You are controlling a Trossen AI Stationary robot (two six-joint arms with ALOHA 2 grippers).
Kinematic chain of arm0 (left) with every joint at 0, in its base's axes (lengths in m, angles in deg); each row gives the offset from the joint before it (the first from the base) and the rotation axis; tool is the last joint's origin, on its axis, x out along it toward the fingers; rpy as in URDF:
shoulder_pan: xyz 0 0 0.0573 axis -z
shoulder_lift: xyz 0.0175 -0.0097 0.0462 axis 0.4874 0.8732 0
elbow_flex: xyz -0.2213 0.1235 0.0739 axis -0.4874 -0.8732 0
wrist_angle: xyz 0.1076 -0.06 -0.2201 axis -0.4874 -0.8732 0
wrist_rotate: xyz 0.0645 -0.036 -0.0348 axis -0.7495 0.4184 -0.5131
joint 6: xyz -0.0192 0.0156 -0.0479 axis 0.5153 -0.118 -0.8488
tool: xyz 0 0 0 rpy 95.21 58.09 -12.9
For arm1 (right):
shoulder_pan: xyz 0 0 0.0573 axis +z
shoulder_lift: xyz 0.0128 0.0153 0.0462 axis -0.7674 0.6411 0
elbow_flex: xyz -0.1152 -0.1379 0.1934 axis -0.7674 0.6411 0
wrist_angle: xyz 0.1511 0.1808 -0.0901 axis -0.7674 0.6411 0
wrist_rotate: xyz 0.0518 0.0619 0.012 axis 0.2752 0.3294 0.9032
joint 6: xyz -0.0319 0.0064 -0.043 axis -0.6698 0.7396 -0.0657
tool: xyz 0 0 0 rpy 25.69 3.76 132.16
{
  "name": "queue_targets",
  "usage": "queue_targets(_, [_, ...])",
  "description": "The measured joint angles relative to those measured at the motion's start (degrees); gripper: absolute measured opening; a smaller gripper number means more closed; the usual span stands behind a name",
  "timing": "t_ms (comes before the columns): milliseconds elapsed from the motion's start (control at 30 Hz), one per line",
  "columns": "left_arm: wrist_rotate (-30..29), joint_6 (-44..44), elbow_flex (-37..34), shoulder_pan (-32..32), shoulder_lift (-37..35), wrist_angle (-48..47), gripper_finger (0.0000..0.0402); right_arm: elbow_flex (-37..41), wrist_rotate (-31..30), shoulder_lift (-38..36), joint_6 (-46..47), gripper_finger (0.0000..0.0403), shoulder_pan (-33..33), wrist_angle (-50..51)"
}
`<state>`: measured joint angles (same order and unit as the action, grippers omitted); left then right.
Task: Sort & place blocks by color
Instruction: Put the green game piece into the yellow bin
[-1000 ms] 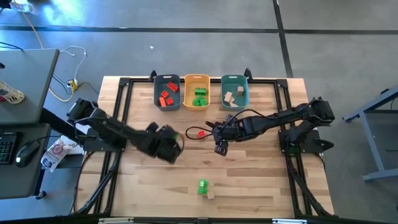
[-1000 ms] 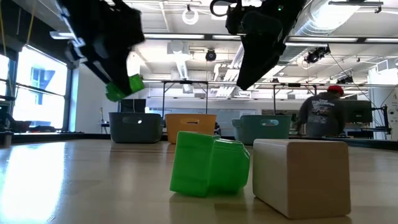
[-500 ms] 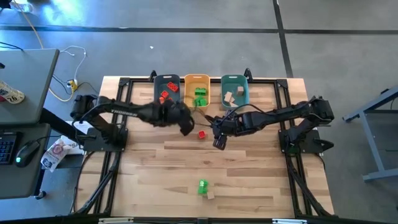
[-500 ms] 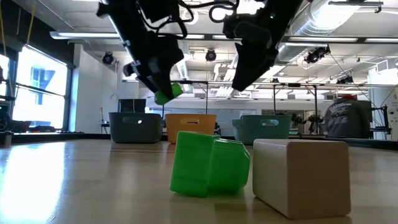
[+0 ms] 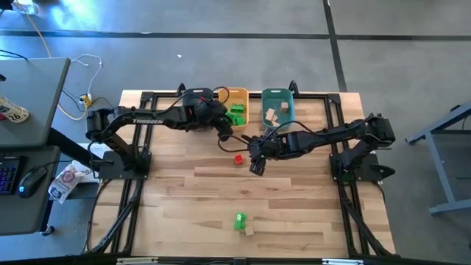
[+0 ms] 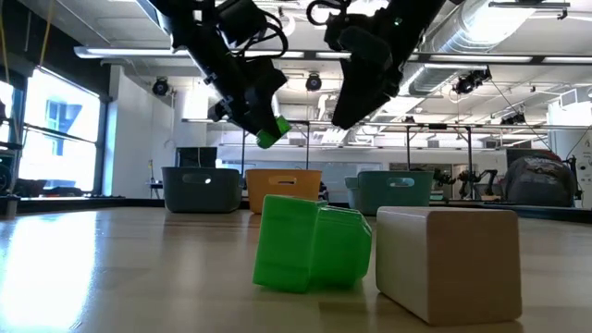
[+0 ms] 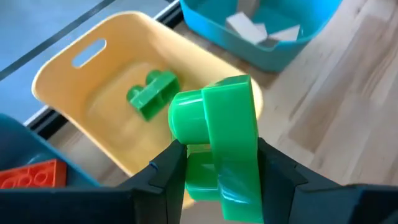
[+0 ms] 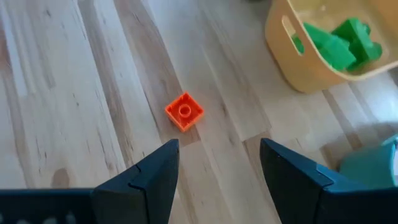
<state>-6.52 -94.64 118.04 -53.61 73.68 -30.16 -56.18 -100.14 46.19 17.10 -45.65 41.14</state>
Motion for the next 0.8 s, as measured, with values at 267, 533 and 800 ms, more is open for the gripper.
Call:
queue_targets(267, [2.1, 3.5, 0.0, -4.5, 0.0, 3.2, 0.0129, 0.0, 1.1, 0.0, -7.7, 0.021, 0.0, -6.1])
queue_targets(533, [10.6, 3.1, 0.1, -8.6, 1.2, 3.9, 0.0129, 0.0, 3.8, 0.2, -8.6, 0.021, -0.8, -11.1])
queue_targets(800, [14.2, 3.1, 0.1, -9.7, 4.9, 5.8, 0.0129, 0.0, 6.0, 0.2, -7.4, 0.021, -1.1, -11.6])
